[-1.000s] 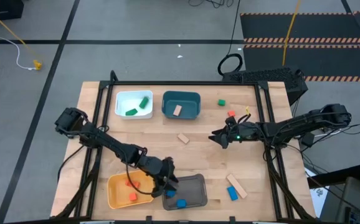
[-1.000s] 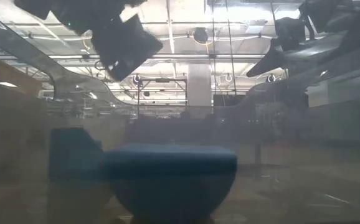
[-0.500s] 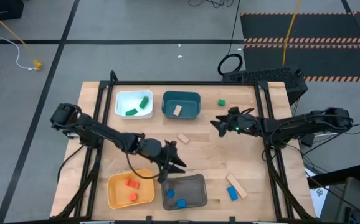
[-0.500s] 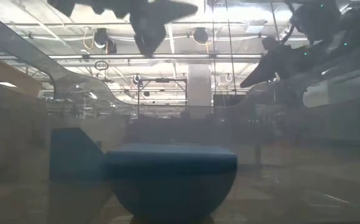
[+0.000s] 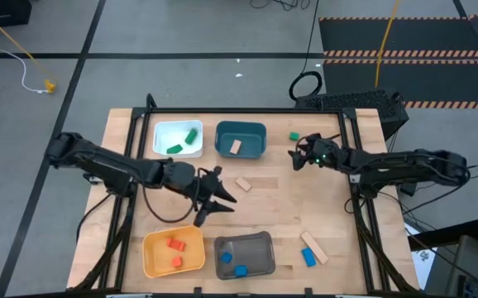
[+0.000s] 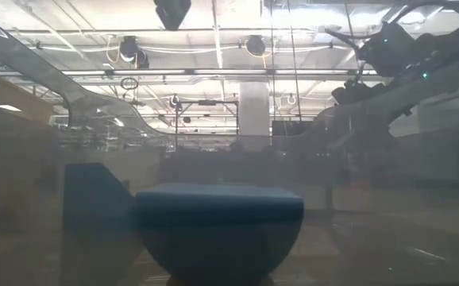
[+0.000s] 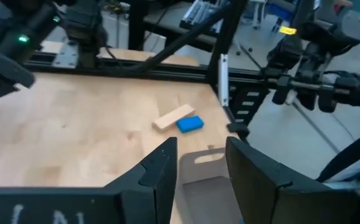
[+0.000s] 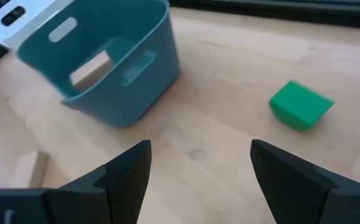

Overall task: Sort & place blocks by color
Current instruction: Put the orange block into the yellow bin

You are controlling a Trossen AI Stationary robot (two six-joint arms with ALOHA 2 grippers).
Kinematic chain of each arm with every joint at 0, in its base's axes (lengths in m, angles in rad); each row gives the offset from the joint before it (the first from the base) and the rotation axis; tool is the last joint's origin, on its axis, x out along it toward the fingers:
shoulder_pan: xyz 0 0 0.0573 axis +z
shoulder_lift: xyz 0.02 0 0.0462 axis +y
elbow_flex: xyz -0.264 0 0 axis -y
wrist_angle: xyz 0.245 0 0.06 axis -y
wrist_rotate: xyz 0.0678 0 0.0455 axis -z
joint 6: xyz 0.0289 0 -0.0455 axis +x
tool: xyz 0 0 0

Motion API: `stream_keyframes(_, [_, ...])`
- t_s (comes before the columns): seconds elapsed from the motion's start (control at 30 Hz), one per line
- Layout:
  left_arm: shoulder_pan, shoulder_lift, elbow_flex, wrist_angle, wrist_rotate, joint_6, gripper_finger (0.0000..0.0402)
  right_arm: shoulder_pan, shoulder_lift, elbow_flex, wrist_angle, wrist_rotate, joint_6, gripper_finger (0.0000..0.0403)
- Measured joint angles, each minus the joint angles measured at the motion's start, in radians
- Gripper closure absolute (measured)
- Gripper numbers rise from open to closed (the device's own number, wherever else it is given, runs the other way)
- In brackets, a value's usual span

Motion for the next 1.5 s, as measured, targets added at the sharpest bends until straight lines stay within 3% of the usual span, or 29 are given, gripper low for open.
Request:
stream_keyframes(0.27, [0.078, -0.029, 0.0, -0.064, -0.001, 0.014, 0.0265, -0.096, 0.0, 0.103, -0.174, 0.004, -0.115, 0.0138])
stream_keyframes(0.47, [0.139, -0.029, 0.0, -0.102, -0.001, 0.005, 0.0265, -0.121, 0.0, 0.147, -0.434, 0.006, 0.015, 0.0138])
stream_keyframes(0.7, [0.208, -0.029, 0.0, -0.098, -0.001, 0.019, 0.0265, -0.118, 0.0, 0.148, -0.59, 0.055, 0.109, 0.0138])
stream_keyframes(0.9, [0.252, -0.029, 0.0, -0.097, -0.002, 0.02, 0.0265, -0.117, 0.0, 0.148, -0.56, 0.068, 0.106, 0.0138])
stream_keyframes(1.07, [0.261, -0.029, 0.0, -0.098, -0.001, 0.02, 0.0265, -0.086, 0.011, 0.091, -0.485, 0.143, 0.163, 0.0138])
stream_keyframes(1.33, [0.261, -0.029, 0.0, -0.098, -0.001, 0.042, 0.0265, -0.024, 0.077, -0.016, -0.228, 0.172, 0.222, 0.0138])
stream_keyframes(1.5, [0.261, -0.029, 0.0, -0.1, -0.001, 0.046, 0.0265, 0.005, 0.126, -0.024, -0.199, 0.273, 0.208, 0.0138])
